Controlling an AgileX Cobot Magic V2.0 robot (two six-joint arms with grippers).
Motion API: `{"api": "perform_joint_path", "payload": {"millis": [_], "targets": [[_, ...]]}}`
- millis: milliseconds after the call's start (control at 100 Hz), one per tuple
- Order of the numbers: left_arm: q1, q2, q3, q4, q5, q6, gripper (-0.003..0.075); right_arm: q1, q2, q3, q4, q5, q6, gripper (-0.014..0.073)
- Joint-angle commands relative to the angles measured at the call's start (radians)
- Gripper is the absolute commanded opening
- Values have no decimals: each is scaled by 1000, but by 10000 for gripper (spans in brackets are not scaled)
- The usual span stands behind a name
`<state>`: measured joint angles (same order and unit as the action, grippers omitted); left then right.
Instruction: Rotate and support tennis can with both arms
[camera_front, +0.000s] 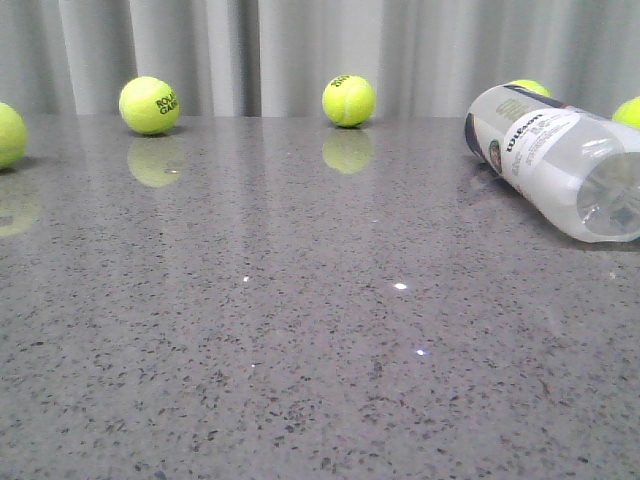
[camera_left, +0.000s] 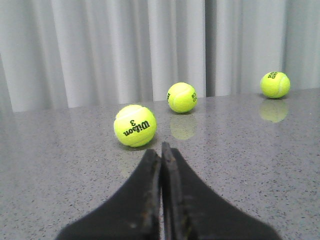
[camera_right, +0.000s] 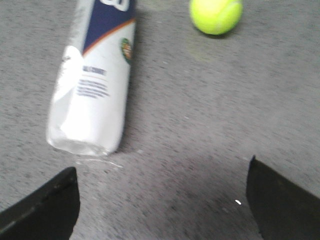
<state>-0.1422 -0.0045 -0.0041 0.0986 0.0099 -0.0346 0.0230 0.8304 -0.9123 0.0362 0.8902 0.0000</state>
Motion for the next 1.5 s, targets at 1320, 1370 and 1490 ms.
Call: {"api": "perform_joint_path", "payload": {"millis": [1320, 1370, 1490], "targets": [[2, -38, 49, -1, -80, -10, -21, 56, 777, -414, 207, -141, -168, 260], [2, -38, 49, -1, -80, -10, -21, 56, 776, -441, 209, -105, -188, 239], [2, -38, 49, -1, -80, -10, -21, 79, 776, -536, 211, -19, -287, 237]]}}
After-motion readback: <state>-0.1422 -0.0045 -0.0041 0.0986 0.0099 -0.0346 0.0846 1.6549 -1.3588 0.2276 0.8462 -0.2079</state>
